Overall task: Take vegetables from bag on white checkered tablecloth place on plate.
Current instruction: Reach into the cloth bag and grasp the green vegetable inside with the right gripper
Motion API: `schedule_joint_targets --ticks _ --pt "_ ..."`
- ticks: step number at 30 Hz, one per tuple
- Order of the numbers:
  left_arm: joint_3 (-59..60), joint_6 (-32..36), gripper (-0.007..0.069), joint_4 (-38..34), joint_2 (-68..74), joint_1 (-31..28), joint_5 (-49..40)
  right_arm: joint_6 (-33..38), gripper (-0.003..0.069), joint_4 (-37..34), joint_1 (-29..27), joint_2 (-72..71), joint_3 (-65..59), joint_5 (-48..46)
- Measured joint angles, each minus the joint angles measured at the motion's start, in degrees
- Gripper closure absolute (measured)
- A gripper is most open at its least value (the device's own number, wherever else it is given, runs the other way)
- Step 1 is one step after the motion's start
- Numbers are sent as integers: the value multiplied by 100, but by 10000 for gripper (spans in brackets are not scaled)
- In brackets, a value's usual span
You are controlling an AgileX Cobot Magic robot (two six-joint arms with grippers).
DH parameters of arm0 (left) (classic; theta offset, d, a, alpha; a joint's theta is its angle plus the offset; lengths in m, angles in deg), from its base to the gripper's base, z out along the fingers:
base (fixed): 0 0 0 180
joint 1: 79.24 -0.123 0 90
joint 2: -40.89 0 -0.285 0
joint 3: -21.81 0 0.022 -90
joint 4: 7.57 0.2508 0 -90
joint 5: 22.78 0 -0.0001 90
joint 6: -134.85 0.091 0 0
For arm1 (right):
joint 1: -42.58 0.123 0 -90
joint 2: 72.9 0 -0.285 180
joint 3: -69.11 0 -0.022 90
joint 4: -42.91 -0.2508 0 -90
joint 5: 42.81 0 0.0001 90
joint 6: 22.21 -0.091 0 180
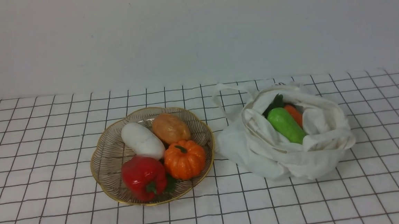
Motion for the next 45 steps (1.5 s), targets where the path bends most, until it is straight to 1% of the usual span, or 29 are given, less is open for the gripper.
schedule_joint_targets --ticks 1,2,4,6,9,10,11,13,16,19,21,22,23,24,25,26,27,30,33,40,43,45 --pt "0 0 632 0 0 0 0 176 674 -99 0 224 122 -100" --pt "0 0 632 0 0 0 0 945 674 -459 0 855 444 -416" --pt "0 0 632 0 0 0 0 1470 674 -835 0 1371 659 -508" --pt "0 0 632 0 0 0 0 2171 674 -1473 32 1925 937 -540" --pt "0 0 632 0 0 0 0 3024 672 -2158 277 2555 1283 -516" --pt "0 0 632 0 0 0 0 3355 666 -2358 494 2931 1468 -428" --pt "0 0 632 0 0 0 0 3383 664 -2358 494 2977 1490 -413" --pt "0 0 632 0 0 0 0 3553 644 -2419 830 3492 1719 -184" --pt "0 0 632 0 0 0 0 3594 589 -2304 1145 4127 2011 45" --pt "0 0 632 0 0 0 0 3620 487 -2141 1375 4740 2300 190" --pt "0 0 632 0 0 0 0 3627 447 -2084 1436 4904 2387 253" --pt "0 0 632 0 0 0 0 3632 382 -1994 1502 5153 2523 383" --pt "0 0 632 0 0 0 0 3632 365 -1988 1509 5212 2536 413" --pt "0 0 632 0 0 0 0 3632 302 -1942 1534 5438 2634 532" --pt "0 0 632 0 0 0 0 3632 266 -1926 1541 5547 2670 578" --pt "0 0 632 0 0 0 0 3632 253 -1925 1541 5626 2687 594" --pt "0 0 632 0 0 0 0 3632 207 -1905 1545 5820 2754 621" --pt "0 0 632 0 0 0 0 3632 159 -1901 1545 6073 2835 640" --pt "0 0 632 0 0 0 0 3638 137 -1965 1545 6295 2894 654" --pt "0 0 632 0 0 0 0 3677 132 -1938 1545 6500 2902 667" --pt "0 0 632 0 0 0 0 3721 139 -1877 1545 6571 2914 661" --pt "0 0 632 0 0 0 0 3749 161 -1831 1545 6620 2926 628"
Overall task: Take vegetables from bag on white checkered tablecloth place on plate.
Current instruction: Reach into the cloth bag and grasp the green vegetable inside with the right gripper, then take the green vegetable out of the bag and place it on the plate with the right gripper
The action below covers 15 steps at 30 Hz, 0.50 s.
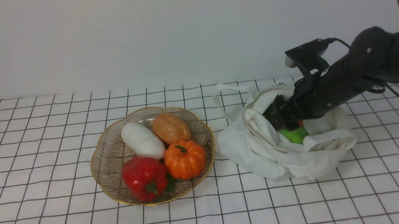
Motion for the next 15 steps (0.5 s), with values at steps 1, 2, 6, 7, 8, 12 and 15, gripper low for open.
schedule_joint_targets --ticks 1,2,6,7,8,12,15 --pt "0 0 632 0 0 0 0 13 201 40 0 18 5 -8" --pt "0 0 632 0 0 0 0 18 227 40 0 18 5 -8" --pt "0 0 632 0 0 0 0 29 259 82 0 -2 5 -3" --pt "0 0 632 0 0 0 0 29 259 166 2 -80 5 -3" --pt "0 0 632 0 0 0 0 29 259 254 2 -143 5 -3" --pt "0 0 632 0 0 0 0 29 259 543 2 -562 5 3" --pt "0 0 632 0 0 0 0 17 259 664 2 -962 5 3"
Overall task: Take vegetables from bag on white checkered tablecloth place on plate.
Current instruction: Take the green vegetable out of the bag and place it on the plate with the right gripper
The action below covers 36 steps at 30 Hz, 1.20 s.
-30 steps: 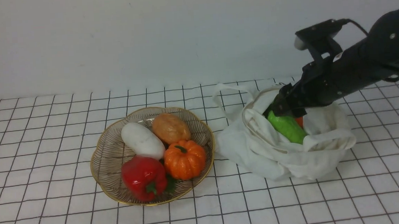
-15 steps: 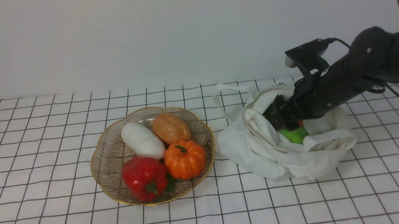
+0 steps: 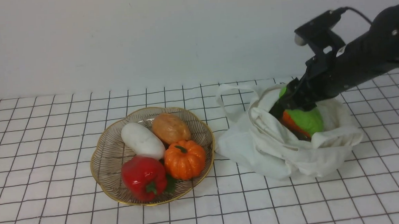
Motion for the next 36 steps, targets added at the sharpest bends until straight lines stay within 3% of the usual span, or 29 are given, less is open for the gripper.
schedule_joint_targets --ticks 6,11,16,23,29,36 --pt "0 0 632 0 0 0 0 -141 259 -52 0 -457 0 -35" --pt "0 0 632 0 0 0 0 -212 259 -1071 145 -694 179 -234" --pt "0 0 632 0 0 0 0 610 259 -2781 1024 -577 667 -240" --pt "0 0 632 0 0 0 0 1925 259 -4192 2340 620 1278 268" --pt "0 0 632 0 0 0 0 2223 259 -4384 2821 1975 2137 538" --pt "0 0 632 0 0 0 0 2122 259 -4617 2931 3182 3338 538"
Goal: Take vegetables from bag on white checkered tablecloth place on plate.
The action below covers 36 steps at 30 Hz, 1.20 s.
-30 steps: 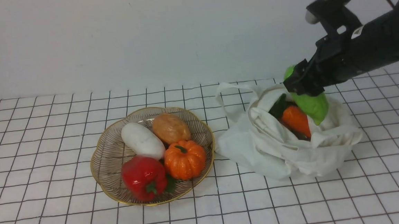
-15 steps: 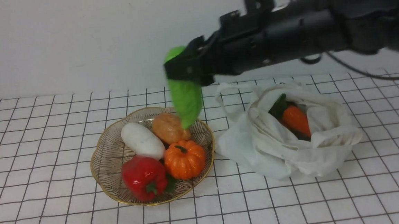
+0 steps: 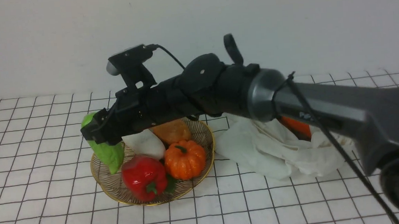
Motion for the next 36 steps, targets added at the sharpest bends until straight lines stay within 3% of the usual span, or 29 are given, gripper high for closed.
schedule_joint_targets --ticks 8,15,17,23,25,29,32,36 --pt "0 0 632 0 0 0 0 -121 246 -16 4 489 383 -5" --pt "0 0 632 0 0 0 0 -216 109 46 -43 504 604 -247" --pt "0 0 632 0 0 0 0 -443 71 256 -125 497 716 -437" --pt "0 0 632 0 0 0 0 -1047 55 1052 -350 434 840 -845" --pt "0 0 632 0 0 0 0 -1414 57 1752 -481 262 911 -1258" --pt "0 0 632 0 0 0 0 -1987 92 2771 -625 -67 1093 -1781" --pt "0 0 632 0 0 0 0 -2964 197 4158 -757 -557 1338 -2375" --pt "0 0 632 0 0 0 0 -4109 426 5874 -945 -1207 1597 -3350"
